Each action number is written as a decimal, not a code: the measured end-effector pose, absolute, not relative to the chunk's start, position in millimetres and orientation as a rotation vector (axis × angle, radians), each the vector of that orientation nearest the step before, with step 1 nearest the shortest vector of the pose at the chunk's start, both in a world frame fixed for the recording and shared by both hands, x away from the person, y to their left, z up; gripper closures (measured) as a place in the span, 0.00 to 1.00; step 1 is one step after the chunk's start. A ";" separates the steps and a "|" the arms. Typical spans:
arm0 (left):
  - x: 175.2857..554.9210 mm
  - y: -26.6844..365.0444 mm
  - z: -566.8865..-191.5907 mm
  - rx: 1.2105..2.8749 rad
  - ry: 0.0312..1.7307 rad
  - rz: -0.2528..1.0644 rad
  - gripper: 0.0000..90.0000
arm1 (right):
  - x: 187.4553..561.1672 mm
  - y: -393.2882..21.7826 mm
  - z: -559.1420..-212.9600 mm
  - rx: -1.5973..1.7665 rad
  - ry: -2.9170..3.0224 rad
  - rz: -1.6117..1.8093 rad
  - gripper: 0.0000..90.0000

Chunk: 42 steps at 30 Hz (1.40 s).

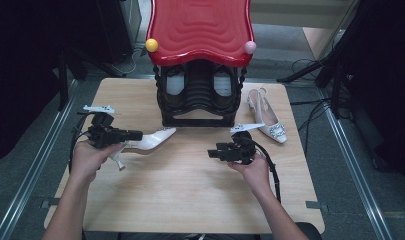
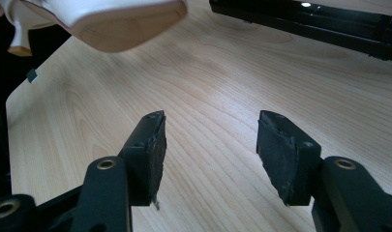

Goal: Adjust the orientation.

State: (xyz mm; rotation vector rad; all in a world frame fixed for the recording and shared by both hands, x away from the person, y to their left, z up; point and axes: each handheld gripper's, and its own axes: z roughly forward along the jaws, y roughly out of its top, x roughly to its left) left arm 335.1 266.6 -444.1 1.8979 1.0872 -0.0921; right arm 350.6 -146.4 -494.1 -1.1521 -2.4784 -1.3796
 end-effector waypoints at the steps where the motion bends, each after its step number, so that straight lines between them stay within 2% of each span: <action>1: 336.6 262.5 -445.4 1.903 1.083 -0.099 0.93 | 349.1 -146.5 -493.4 -1.147 -2.482 -1.384 0.50; 13: 354.2 215.3 -456.7 1.929 1.035 -0.135 0.93 | 335.8 -155.2 -494.2 -1.182 -2.490 -1.393 0.50; 21: 359.8 194.0 -467.0 1.951 1.029 -0.088 0.93 | 331.7 -162.2 -496.5 -1.213 -2.483 -1.387 0.50; 30: 344.6 184.3 -476.0 2.000 0.989 -0.113 0.92 | 331.8 -158.7 -499.8 -1.211 -2.500 -1.371 0.51; 35: 338.2 182.5 -479.5 2.032 0.985 -0.101 0.87 | 330.5 -156.4 -500.8 -1.205 -2.512 -1.368 0.51; 42: 337.2 186.5 -477.9 2.018 0.972 -0.155 0.78 | 331.4 -154.9 -503.4 -1.208 -2.517 -1.369 0.52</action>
